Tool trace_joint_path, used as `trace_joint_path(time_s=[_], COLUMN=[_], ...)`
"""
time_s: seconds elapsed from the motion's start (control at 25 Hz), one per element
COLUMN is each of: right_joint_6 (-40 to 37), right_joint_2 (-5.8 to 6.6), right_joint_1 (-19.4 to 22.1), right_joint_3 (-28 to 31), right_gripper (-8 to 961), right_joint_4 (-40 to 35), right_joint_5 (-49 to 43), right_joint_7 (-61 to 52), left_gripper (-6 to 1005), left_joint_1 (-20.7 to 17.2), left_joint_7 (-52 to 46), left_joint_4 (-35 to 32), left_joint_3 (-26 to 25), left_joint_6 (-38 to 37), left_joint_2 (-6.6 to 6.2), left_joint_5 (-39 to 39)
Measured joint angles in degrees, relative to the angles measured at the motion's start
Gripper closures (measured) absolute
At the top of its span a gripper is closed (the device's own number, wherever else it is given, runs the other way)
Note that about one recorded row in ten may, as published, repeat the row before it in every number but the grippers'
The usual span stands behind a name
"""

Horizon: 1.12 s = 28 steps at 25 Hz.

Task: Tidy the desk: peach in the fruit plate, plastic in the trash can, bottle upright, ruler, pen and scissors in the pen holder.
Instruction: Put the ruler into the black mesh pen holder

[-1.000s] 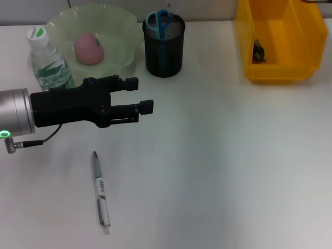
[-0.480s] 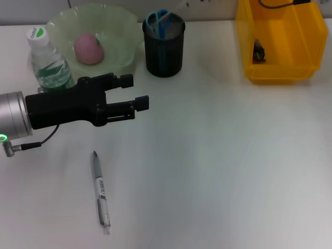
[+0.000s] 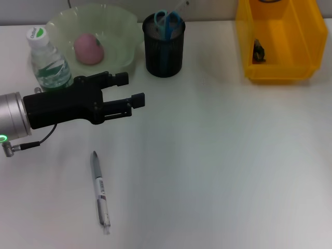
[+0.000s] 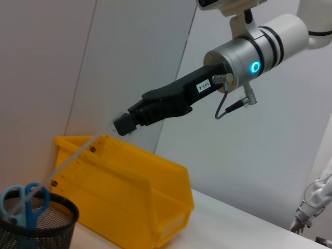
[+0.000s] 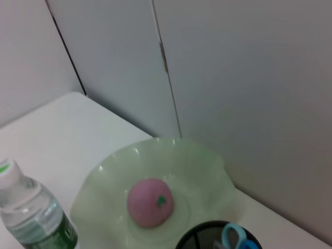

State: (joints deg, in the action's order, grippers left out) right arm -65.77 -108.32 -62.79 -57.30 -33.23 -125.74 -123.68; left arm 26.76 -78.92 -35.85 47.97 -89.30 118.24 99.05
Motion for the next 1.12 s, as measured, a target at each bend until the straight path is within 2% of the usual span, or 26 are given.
trace_joint_path(time_s=[0.32, 0.72, 1.12], right_joint_6=[0.12, 3.43, 4.08], right_joint_2=[-0.48, -1.95, -2.01], right_joint_1=[-1.44, -3.41, -3.40], right_joint_3=[0.02, -2.14, -2.39], right_gripper=[888, 880, 873], right_joint_4=[0.63, 3.54, 2.85], right_joint_5=[-0.95, -3.45, -3.72], right_joint_7=[-0.91, -2.63, -4.61], left_gripper=[209, 209, 210], left_joint_1=[-0.16, -0.26, -0.31], left_joint_7=[0.85, 0.98, 1.04], left_joint_4=[0.30, 0.35, 0.35], left_joint_3=[-0.08, -0.08, -0.07], left_joint_6=[0.19, 0.39, 0.26], left_joint_2=[0.07, -0.02, -0.04], left_joint_5=[0.00, 0.22, 0.04])
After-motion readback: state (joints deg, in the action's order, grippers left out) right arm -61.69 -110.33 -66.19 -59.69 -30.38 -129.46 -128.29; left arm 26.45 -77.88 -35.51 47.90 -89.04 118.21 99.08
